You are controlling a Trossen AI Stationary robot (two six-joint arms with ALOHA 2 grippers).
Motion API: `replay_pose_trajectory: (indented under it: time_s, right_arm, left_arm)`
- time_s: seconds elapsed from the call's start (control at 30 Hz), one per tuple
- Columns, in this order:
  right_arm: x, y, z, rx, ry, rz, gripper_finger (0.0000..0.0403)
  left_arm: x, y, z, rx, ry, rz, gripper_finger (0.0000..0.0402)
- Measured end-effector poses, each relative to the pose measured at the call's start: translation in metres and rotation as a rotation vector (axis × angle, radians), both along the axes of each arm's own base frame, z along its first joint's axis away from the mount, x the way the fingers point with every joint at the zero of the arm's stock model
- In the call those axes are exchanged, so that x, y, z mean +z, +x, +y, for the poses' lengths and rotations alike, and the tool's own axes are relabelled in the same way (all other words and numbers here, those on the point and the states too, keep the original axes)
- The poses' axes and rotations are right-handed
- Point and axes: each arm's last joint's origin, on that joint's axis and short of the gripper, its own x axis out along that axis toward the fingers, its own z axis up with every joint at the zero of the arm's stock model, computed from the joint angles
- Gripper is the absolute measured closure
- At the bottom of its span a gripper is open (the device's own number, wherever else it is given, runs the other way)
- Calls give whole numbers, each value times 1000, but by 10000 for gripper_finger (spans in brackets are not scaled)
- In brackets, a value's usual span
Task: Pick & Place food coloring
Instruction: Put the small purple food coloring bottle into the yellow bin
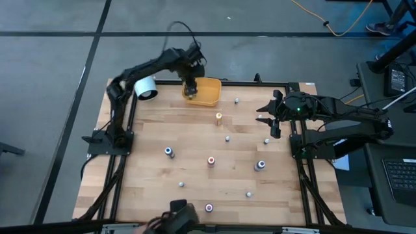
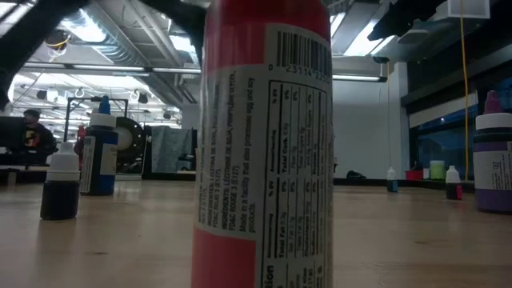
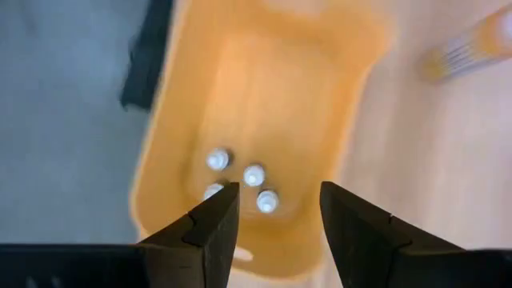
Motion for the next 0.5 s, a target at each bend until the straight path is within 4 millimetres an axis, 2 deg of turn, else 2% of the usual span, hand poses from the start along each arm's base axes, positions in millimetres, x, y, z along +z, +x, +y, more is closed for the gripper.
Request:
replay_pose_trajectory:
  time_s: [0.1, 0.27, 0.5]
  right_arm:
    - [0, 0, 0, 0, 0, 0, 234]
    - [0, 0, 0, 0, 0, 0, 234]
    - [0, 0, 0, 0, 0, 0, 234]
  left_arm:
    - [41, -16, -22, -58, -10, -127, 235]
    - [93, -50, -64, -170, -42, -243, 242]
    - [137, -96, -121, -300, 18, -275, 244]
